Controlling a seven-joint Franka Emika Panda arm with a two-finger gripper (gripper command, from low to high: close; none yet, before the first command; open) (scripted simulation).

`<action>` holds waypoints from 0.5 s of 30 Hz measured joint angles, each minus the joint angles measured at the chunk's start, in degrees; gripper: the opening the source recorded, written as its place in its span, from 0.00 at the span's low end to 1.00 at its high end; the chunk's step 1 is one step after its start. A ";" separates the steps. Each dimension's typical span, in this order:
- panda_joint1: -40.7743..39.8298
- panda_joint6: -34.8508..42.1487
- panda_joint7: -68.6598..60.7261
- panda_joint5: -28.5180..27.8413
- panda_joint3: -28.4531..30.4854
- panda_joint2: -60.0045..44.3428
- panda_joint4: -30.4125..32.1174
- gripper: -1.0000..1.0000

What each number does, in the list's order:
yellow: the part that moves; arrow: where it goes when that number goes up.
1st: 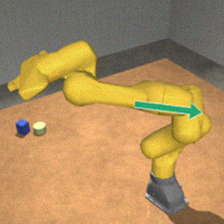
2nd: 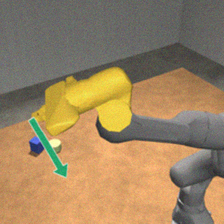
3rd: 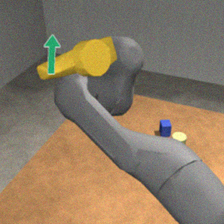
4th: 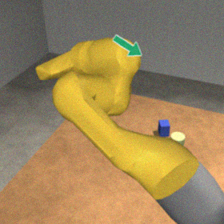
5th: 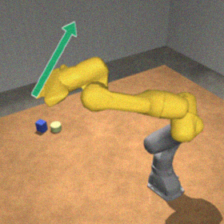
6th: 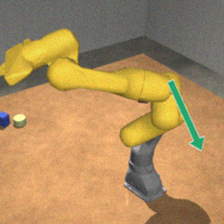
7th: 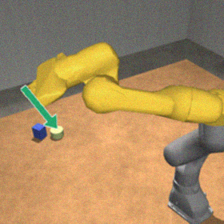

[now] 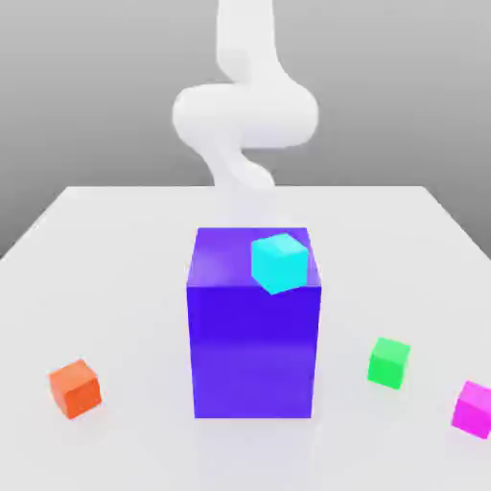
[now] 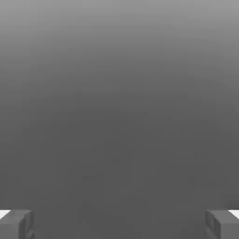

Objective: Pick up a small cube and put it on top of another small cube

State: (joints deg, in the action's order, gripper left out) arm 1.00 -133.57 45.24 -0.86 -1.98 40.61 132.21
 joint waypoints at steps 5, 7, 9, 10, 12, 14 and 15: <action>2.09 -3.67 -1.06 -1.96 -4.15 -10.69 0.88 0.50; 2.94 -5.10 -1.41 -2.83 -5.77 -14.83 1.23 0.50; 3.85 -6.53 -1.69 -3.77 -7.35 -18.97 1.57 0.50; 4.31 -7.24 -1.81 -4.27 -8.13 -21.05 1.74 0.50; 5.24 -8.65 -2.02 -5.31 -9.68 -25.20 2.09 0.50; 6.21 -10.06 -2.19 -6.42 -11.19 -29.36 2.42 0.50; 6.74 -10.76 -2.25 -7.00 -11.88 -31.45 2.59 0.50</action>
State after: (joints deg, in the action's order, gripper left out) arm 7.75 -144.33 42.99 -7.86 -13.85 9.16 134.80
